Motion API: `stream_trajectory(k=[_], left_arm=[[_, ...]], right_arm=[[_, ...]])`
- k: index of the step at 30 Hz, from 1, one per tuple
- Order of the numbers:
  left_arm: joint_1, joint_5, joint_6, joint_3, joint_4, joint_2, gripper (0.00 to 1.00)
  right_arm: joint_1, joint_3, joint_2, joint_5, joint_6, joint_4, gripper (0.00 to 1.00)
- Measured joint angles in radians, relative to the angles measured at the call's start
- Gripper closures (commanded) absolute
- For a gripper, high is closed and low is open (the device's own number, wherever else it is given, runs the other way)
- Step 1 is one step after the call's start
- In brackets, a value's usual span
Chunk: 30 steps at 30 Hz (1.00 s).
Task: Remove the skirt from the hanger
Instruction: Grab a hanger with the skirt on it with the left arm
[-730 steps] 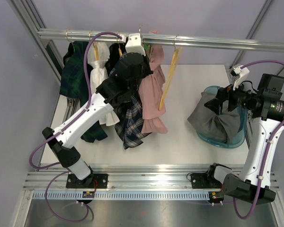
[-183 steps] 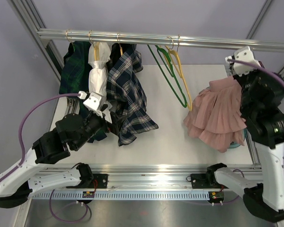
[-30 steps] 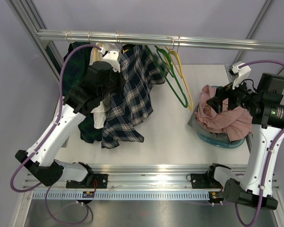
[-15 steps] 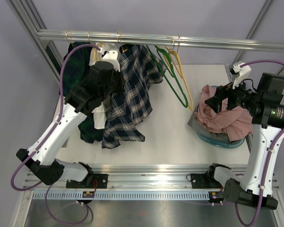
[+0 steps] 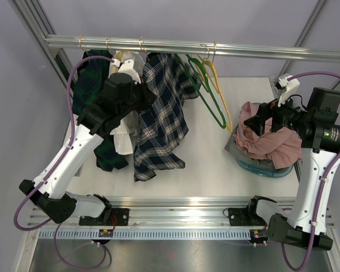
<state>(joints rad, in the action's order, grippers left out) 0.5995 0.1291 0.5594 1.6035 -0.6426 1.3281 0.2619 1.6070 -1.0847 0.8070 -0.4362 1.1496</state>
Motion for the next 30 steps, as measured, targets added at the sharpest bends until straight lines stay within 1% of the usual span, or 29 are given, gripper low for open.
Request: stream_trajectory(k=[4, 7, 12, 17, 22, 30], left_arm=[[-0.010, -0.019, -0.076, -0.002, 0.001, -0.003, 1.00], [-0.012, -0.015, -0.179, -0.002, -0.002, -0.004, 1.00], [-0.019, 0.015, -0.361, 0.010, -0.029, -0.001, 1.00], [-0.011, 0.051, -0.476, 0.045, -0.068, 0.018, 1.00], [-0.004, 0.054, -0.493, 0.045, -0.063, 0.018, 1.00], [0.005, 0.069, -0.382, 0.045, -0.050, 0.026, 1.00]], right_arm=[[0.000, -0.006, 0.000, 0.000, 0.004, 0.000, 0.05], [0.000, -0.007, 0.001, 0.002, 0.006, 0.000, 0.05], [0.000, -0.007, 0.001, 0.007, 0.009, -0.001, 0.04], [0.000, -0.017, 0.005, 0.007, 0.017, -0.005, 0.04], [0.000, -0.022, 0.005, 0.007, 0.026, -0.008, 0.05], [0.000, -0.024, 0.005, 0.007, 0.039, -0.010, 0.05]])
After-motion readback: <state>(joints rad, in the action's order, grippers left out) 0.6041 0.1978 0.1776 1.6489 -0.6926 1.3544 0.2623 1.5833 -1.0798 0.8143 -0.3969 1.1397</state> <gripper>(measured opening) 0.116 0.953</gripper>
